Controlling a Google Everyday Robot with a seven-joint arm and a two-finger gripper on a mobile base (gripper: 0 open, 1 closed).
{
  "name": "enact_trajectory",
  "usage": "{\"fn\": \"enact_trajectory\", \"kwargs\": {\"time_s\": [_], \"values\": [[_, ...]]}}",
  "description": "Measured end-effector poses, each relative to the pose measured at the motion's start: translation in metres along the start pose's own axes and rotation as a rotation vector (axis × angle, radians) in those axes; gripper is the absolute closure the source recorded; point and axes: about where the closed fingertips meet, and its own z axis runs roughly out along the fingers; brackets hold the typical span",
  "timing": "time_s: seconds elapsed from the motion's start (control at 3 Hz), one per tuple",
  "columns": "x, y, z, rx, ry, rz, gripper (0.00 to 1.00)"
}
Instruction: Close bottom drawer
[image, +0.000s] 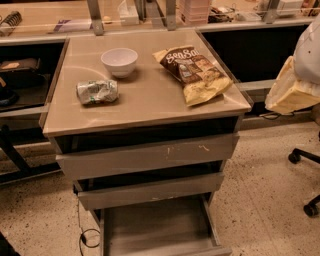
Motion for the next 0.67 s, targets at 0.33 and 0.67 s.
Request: {"fn": "enact_trajectory", "kwargs": {"time_s": [0.33,0.67], "values": [[0.0,0.0,0.0,0.0,0.0,0.0,1.0],[0.0,0.0,0.0,0.0,0.0,0.0,1.0]]}}
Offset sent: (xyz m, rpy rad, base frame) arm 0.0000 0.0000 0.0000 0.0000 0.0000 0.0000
